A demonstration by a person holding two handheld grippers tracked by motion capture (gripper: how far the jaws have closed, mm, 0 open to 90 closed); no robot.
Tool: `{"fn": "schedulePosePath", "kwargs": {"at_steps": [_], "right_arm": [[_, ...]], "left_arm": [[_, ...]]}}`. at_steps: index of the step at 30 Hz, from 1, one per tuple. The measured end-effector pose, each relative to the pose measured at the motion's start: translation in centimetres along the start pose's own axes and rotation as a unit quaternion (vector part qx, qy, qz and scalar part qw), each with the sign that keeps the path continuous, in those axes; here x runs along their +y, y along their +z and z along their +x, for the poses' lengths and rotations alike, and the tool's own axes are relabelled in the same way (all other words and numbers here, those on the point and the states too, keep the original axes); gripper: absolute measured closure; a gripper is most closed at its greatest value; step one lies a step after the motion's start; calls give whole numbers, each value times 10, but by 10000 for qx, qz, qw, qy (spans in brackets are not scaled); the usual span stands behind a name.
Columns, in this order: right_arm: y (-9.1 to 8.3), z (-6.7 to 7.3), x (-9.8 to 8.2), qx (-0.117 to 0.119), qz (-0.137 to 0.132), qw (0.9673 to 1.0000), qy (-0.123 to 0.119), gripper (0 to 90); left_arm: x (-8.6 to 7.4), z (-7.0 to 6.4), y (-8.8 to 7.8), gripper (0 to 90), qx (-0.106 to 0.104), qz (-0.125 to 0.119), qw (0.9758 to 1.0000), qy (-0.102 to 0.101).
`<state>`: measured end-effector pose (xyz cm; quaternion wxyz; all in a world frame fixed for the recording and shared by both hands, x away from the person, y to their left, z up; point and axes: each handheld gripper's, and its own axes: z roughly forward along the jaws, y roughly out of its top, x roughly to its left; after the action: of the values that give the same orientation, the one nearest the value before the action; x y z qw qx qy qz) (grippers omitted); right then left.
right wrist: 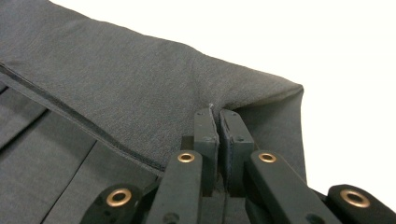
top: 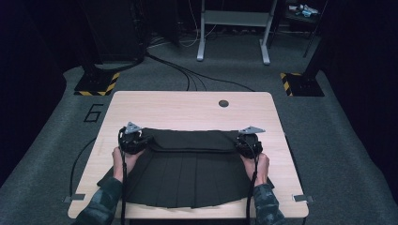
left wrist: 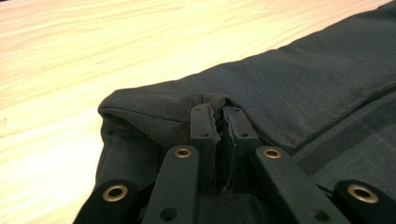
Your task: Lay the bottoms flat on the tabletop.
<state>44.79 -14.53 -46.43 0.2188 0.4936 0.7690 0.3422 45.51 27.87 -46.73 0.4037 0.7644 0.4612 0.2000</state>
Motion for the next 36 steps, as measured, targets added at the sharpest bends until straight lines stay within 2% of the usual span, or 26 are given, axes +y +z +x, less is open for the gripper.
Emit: {"fn": "schedulePosePath", "kwargs": {"at_steps": [5,11,15,18,20,22,23,24,25,28,29,30,31,33,34,36], "right_arm": [[1,-4,6,36,-37,10000,29,866],[4,-6,24,-5,41,10000,56,866],[14,-13,39,12,220,9997,114,866],[25,-21,58,4,378,9991,205,865],[35,-29,76,-21,394,9987,311,862],[45,-37,91,-34,425,9977,528,845],[52,-41,100,-96,448,9967,666,822],[55,-43,105,-128,481,9956,796,787],[58,-46,110,-217,415,9951,870,728],[53,-49,119,-353,273,9944,958,643],[50,-50,119,-384,154,9945,965,640],[46,-53,118,-318,80,9943,1010,627],[41,-53,116,-380,-22,9935,1076,611],[35,-55,112,-376,-79,9935,1067,598],[30,-57,109,-441,-168,9934,1048,589],[24,-60,104,-390,-203,9935,1054,557]], "left_arm": [[6,3,-2,840,35,-65,10000,-18],[21,7,1,841,71,-38,10000,57],[35,16,10,840,100,-29,9999,-25],[49,21,23,840,266,53,9996,-12],[62,28,37,840,358,120,9992,-154],[73,36,49,837,575,200,9975,-346],[77,39,52,825,596,298,9969,-423],[81,42,55,796,698,315,9956,-546],[84,45,56,688,771,346,9943,-652],[87,49,52,529,967,361,9922,-692],[86,52,51,515,948,365,9920,-744],[84,54,50,492,994,333,9913,-792],[83,55,50,470,998,349,9913,-782],[80,59,50,469,978,388,9908,-856],[79,60,50,457,970,350,9905,-904],[79,61,49,409,914,235,9903,-1024]]}}
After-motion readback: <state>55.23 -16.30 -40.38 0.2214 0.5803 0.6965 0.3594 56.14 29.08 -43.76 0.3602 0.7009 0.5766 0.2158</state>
